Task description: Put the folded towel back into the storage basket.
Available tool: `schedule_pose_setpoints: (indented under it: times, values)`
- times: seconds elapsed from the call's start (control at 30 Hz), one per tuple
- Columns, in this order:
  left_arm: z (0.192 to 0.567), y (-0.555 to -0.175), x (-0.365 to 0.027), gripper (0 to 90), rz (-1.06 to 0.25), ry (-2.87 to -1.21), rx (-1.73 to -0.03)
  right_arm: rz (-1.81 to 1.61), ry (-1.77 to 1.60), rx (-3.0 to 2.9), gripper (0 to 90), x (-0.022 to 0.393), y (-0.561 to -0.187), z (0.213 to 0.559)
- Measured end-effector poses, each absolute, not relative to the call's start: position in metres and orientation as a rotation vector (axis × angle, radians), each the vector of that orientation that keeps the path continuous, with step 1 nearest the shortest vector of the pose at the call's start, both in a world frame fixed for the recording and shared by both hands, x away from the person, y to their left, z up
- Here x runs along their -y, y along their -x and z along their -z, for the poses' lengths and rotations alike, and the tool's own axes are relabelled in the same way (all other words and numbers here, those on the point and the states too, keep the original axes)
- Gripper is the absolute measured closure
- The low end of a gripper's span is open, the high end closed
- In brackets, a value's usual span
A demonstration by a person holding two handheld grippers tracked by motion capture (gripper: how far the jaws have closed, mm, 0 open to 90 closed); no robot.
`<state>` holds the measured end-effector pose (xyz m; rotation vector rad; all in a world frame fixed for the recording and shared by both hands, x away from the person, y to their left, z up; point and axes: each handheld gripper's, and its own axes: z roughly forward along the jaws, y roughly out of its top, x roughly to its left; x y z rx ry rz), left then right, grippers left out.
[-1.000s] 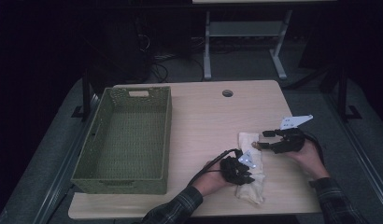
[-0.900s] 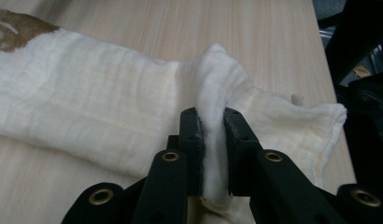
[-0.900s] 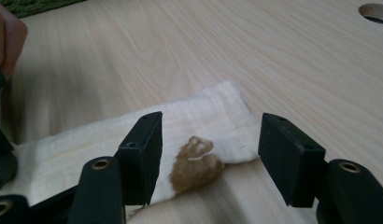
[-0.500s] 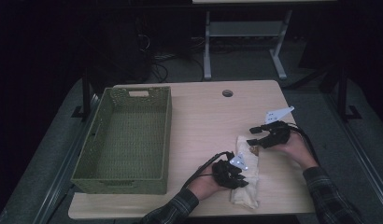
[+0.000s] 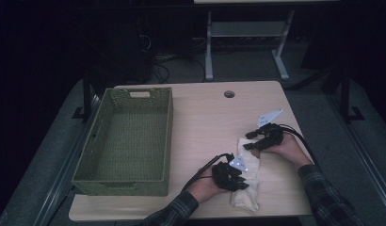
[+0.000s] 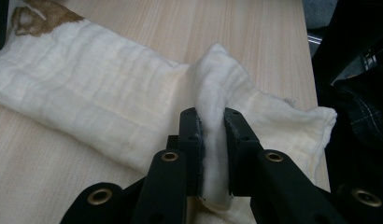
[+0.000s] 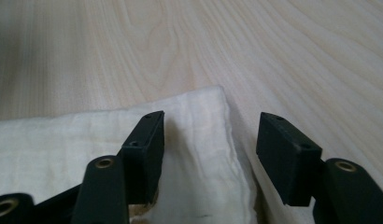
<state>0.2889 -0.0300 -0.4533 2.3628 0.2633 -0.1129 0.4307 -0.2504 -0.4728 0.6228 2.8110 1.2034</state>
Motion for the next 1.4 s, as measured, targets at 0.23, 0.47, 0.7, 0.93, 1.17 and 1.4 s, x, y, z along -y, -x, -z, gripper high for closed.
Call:
schedule_pose_setpoints:
  times: [0.23, 0.47, 0.7, 0.93, 1.17, 1.4]
  values:
    - [0.453, -0.289, 0.029, 78.5, 0.116, -2.359, -0.274, -1.179, -0.542, -2.807, 57.2, 0.252, -0.422, 0.473]
    - [0.453, -0.292, 0.029, 78.7, 0.122, -2.359, -0.267, -1.231, -0.583, -2.855, 79.7, 0.254, -0.421, 0.473]
    - [0.45, -0.296, 0.027, 79.0, 0.133, -2.341, -0.281, -1.224, -0.599, -2.868, 81.9, 0.251, -0.421, 0.47]
    - [0.434, -0.301, 0.019, 79.2, 0.089, -2.315, -0.298, -1.226, -0.555, -2.87, 82.1, 0.243, -0.424, 0.451]
    - [0.409, -0.304, 0.006, 79.4, 0.025, -2.286, -0.345, -1.223, -0.507, -2.852, 82.1, 0.234, -0.429, 0.428]
    - [0.384, -0.307, -0.005, 79.5, -0.007, -2.283, -0.378, -1.254, -0.452, -2.825, 82.1, 0.221, -0.434, 0.404]
